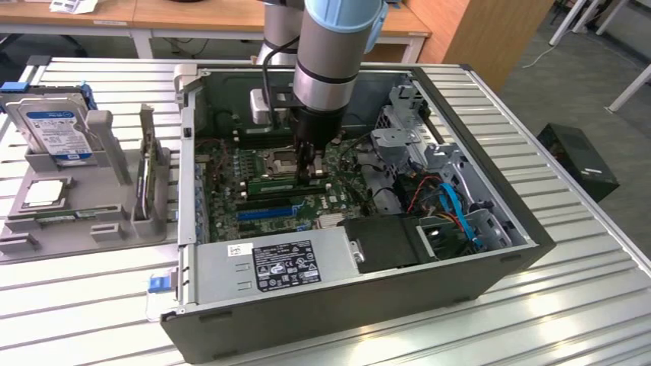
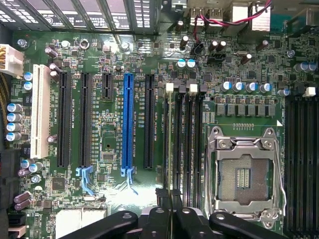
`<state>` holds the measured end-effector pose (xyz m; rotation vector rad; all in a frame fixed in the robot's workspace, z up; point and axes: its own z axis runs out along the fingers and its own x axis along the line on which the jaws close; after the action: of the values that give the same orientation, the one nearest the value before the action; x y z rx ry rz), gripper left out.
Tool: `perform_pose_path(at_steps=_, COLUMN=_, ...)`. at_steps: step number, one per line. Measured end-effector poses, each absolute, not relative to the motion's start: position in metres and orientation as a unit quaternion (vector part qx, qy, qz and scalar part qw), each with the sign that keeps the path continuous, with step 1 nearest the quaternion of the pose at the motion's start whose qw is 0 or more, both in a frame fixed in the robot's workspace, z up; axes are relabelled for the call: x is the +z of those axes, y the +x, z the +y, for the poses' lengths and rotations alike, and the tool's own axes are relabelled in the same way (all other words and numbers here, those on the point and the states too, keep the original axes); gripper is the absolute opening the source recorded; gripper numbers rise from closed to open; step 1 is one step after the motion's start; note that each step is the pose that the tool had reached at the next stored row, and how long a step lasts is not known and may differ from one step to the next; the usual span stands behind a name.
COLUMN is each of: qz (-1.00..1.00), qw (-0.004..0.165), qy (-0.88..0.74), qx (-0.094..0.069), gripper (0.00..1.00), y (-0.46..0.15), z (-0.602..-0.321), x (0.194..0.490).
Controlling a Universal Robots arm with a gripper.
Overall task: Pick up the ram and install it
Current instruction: 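Insert the ram into the slot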
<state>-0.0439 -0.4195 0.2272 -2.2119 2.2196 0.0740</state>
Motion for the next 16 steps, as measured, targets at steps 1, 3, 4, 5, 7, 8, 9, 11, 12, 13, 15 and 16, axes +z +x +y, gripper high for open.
perform_pose_path(at_steps=1, qz=0.708, qw=0.004, qy=-0.706, qx=0.024, gripper=0.12, y=-0.0439, z=-0.4195, x=0.2271)
perform_pose_path(at_steps=3, qz=0.708, qw=0.004, qy=-0.706, qx=0.024, gripper=0.12, y=-0.0439, z=-0.4195, x=0.2267)
perform_pose_path(at_steps=4, qz=0.708, qw=0.004, qy=-0.706, qx=0.024, gripper=0.12, y=-0.0439, z=-0.4195, x=0.2264)
perform_pose_path(at_steps=5, qz=0.708, qw=0.004, qy=-0.706, qx=0.024, gripper=0.12, y=-0.0439, z=-0.4195, x=0.2260)
perform_pose_path(at_steps=7, qz=0.708, qw=0.004, qy=-0.706, qx=0.024, gripper=0.12, y=-0.0439, z=-0.4195, x=0.2254)
perform_pose_path(at_steps=8, qz=0.708, qw=0.004, qy=-0.706, qx=0.024, gripper=0.12, y=-0.0439, z=-0.4195, x=0.2251)
perform_pose_path(at_steps=9, qz=0.708, qw=0.004, qy=-0.706, qx=0.024, gripper=0.12, y=-0.0439, z=-0.4195, x=0.2248)
perform_pose_path(at_steps=11, qz=0.708, qw=0.004, qy=-0.706, qx=0.024, gripper=0.12, y=-0.0439, z=-0.4195, x=0.2240)
perform_pose_path(at_steps=12, qz=0.708, qw=0.004, qy=-0.706, qx=0.024, gripper=0.12, y=-0.0439, z=-0.4195, x=0.2236)
perform_pose_path(at_steps=13, qz=0.708, qw=0.004, qy=-0.706, qx=0.024, gripper=0.12, y=-0.0439, z=-0.4195, x=0.2232)
perform_pose_path(at_steps=15, qz=0.708, qw=0.004, qy=-0.706, qx=0.024, gripper=0.12, y=-0.0439, z=-0.4196, x=0.2226)
perform_pose_path(at_steps=16, qz=0.708, qw=0.004, qy=-0.706, qx=0.024, gripper=0.12, y=-0.0439, z=-0.4195, x=0.2226)
